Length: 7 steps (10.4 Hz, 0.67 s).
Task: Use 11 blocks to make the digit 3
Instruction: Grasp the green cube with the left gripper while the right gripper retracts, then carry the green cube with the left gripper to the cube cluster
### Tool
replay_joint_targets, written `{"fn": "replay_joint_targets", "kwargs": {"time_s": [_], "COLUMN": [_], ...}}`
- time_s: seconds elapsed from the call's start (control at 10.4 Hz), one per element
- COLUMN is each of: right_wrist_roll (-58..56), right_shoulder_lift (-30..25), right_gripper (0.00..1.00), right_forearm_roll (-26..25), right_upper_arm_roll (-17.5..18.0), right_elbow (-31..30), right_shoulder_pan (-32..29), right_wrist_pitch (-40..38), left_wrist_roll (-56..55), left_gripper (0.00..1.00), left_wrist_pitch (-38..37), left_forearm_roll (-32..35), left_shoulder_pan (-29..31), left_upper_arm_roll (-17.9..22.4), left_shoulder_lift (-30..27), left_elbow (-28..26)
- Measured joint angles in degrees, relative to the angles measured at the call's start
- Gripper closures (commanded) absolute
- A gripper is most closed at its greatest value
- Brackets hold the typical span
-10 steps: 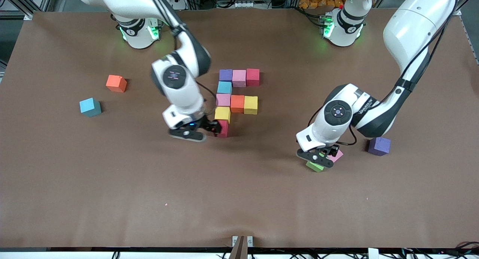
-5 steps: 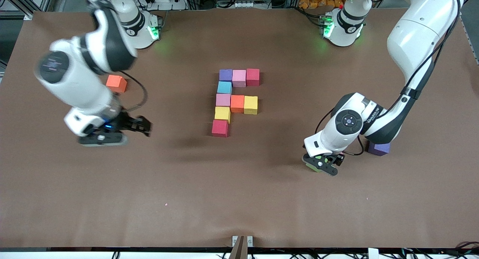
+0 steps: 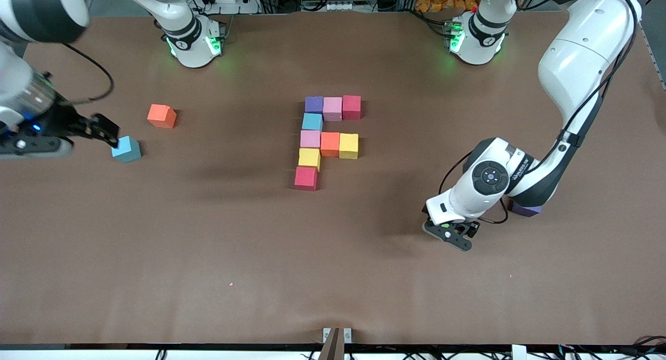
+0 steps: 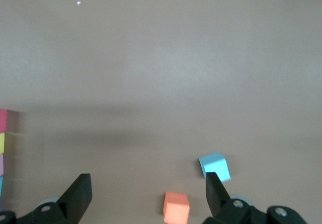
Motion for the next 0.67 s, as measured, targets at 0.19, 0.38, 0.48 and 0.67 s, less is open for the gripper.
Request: {"fn": "replay_joint_targets", "kwargs": {"time_s": [0.19,0.38,0.48,0.67], "right_wrist_roll": [0.6,3.0,3.4,3.4], "right_shoulder_lift": [-0.5,-0.5,-0.5,-0.3], "right_gripper": [0.00,0.00,0.00,0.00], "right_forearm_roll": [0.0,0.8,1.3,1.5], "right_upper_arm_roll": [0.1,0.3,0.2,0.1], "right_elbow": [0.8,0.8,0.7,0.7], "right_shoulder_pan": [-0.1,-0.1,-0.2,-1.2], "right_wrist_pitch": [-2.0,-2.6,-2.9,-2.8], "left_wrist_roll": [0.0,0.0,0.0,0.0], "left_gripper": [0.00,0.00,0.00,0.00], "left_wrist_pitch": [1.4,1.4,1.4,1.4], "left_forearm_roll": [0.0,0.0,0.0,0.0], "left_shoulder_pan": [-0.3,-0.5,-0.7,-1.1], "left_upper_arm_roll": [0.6,0.8,0.8,0.9], "left_shoulder_lift": [0.8,1.0,1.1,1.7], "left_elbow": [0.0,0.0,0.0,-0.1]}}
